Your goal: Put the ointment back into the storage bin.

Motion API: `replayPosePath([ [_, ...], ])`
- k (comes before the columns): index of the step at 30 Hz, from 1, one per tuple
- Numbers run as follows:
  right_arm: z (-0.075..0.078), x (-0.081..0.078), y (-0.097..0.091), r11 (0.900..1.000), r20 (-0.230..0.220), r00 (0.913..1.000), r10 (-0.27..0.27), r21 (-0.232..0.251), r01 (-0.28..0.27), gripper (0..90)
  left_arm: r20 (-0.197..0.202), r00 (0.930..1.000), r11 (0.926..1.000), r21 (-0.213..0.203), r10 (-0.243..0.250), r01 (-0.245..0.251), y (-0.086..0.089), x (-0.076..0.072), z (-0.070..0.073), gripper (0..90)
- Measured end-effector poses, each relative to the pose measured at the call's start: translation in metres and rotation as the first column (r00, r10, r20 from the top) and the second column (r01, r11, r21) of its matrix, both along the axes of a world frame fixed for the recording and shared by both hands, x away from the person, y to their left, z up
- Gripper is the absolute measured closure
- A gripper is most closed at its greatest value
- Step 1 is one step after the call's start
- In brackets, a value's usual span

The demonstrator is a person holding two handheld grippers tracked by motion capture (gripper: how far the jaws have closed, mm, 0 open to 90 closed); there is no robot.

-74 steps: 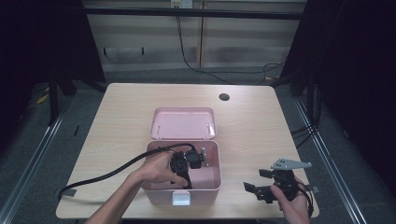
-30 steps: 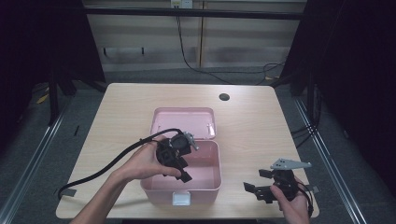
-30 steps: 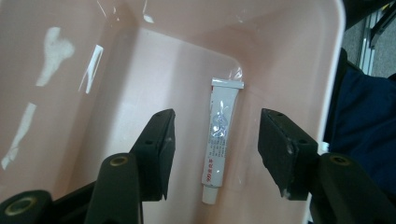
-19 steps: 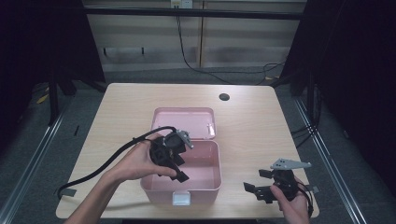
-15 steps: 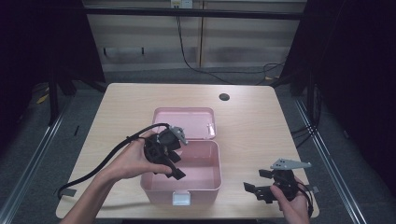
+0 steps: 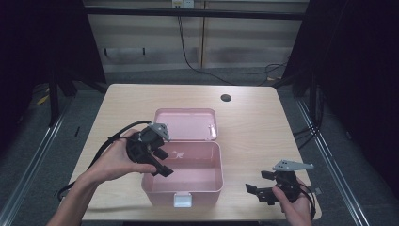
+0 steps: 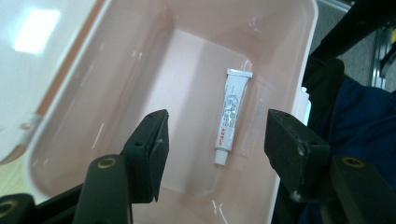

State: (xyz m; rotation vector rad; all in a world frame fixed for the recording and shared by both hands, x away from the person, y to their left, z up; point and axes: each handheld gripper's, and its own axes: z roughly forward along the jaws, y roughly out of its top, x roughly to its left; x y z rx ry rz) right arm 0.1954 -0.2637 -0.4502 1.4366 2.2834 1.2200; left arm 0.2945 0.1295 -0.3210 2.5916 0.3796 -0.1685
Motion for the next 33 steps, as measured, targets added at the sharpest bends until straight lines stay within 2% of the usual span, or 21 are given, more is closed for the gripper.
replayPosePath([
  [2, 0.0, 0.0, 0.0, 1.0, -0.001, 1.0, 0.0, 0.0, 0.0, 13.8, 0.006, 1.0, 1.0, -0.008, 0.0, 0.0, 0.007, 0.0, 0.004, 41.3],
  [9, 0.0, 0.0, 0.0, 1.0, -0.001, 1.0, -0.001, 0.0, 0.001, 13.8, 0.011, 0.9978, 0.9971, -0.038, 0.066, -0.066, 0.028, -0.004, 0.007, 41.3],
  [12, 0.0, 0.0, 0.0, 1.0, 0.0, 1.0, -0.002, 0.0, 0.002, 13.8, 0.02, 0.9968, 0.9966, -0.032, 0.077, -0.076, 0.033, -0.005, 0.006, 41.3],
  [13, 0.0, 0.0, 0.0, 1.0, -0.001, 1.0, -0.001, 0.0, 0.001, 13.8, 0.026, 0.9976, 0.9976, -0.029, 0.065, -0.064, 0.037, -0.005, 0.007, 41.3],
  [14, 0.0, 0.0, 0.0, 1.0, -0.001, 1.0, 0.0, 0.0, 0.0, 13.8, 0.014, 0.9953, 0.9941, -0.051, 0.096, -0.095, 0.039, -0.007, 0.006, 41.3],
  [16, 0.0, 0.0, 0.0, 1.0, -0.005, 1.0, -0.005, -0.001, 0.005, 13.8, 0.025, 0.9951, 0.9942, -0.05, 0.096, -0.095, 0.046, -0.007, 0.006, 41.3],
  [19, 0.0, 0.0, 0.0, 1.0, -0.002, 1.0, -0.002, -0.001, 0.002, 13.8, 0.014, 0.9914, 0.9892, -0.07, 0.13, -0.129, 0.053, -0.01, 0.004, 41.3],
  [20, 0.0, 0.0, 0.0, 1.0, -0.001, 1.0, -0.001, 0.0, 0.001, 13.9, 0.013, 0.9914, 0.9895, -0.065, 0.13, -0.129, 0.056, -0.009, 0.003, 41.4],
  [21, 0.0, 0.0, 0.0, 1.0, -0.001, 1.0, -0.001, 0.0, 0.001, 13.8, 0.005, 0.9887, 0.9859, -0.076, 0.15, -0.149, 0.058, -0.01, 0.003, 41.7],
  [22, 0.0, 0.0, 0.0, 1.0, -0.002, 1.0, -0.002, 0.0, 0.002, 13.8, 0.001, 0.9894, 0.9867, -0.074, 0.145, -0.145, 0.061, -0.01, 0.002, 44.8],
  [23, 0.0, 0.0, 0.0, 1.0, -0.003, 1.0, -0.001, 0.0, 0.001, 13.8, 0.005, 0.9898, 0.9873, -0.072, 0.142, -0.141, 0.063, -0.011, 0.001, 45.1],
  [25, 0.0, 0.0, 0.0, 1.0, -0.003, 1.0, -0.002, -0.001, 0.002, 13.8, 0.003, 0.9856, 0.9817, -0.09, 0.169, -0.168, 0.068, -0.015, -0.002, 42.8],
  [28, 0.0, 0.0, 0.0, 1.0, -0.003, 1.0, -0.004, -0.001, 0.004, 13.8, 0.016, 0.9839, 0.9798, -0.096, 0.178, -0.176, 0.077, -0.018, -0.004, 41.0],
  [29, 0.0, 0.0, 0.0, 1.0, -0.003, 1.0, -0.004, -0.002, 0.004, 13.8, 0.018, 0.9802, 0.9747, -0.111, 0.197, -0.194, 0.08, -0.02, -0.005, 41.0],
  [31, 0.0, 0.0, 0.0, 1.0, -0.003, 1.0, -0.002, 0.001, 0.002, 13.8, 0.025, 0.977, 0.9706, -0.122, 0.212, -0.207, 0.09, -0.021, -0.006, 41.0],
  [33, 0.0, 0.0, 0.0, 1.0, -0.003, 1.0, -0.005, -0.001, 0.005, 13.8, 0.024, 0.9776, 0.9717, -0.118, 0.209, -0.205, 0.095, -0.02, -0.009, 40.9],
])
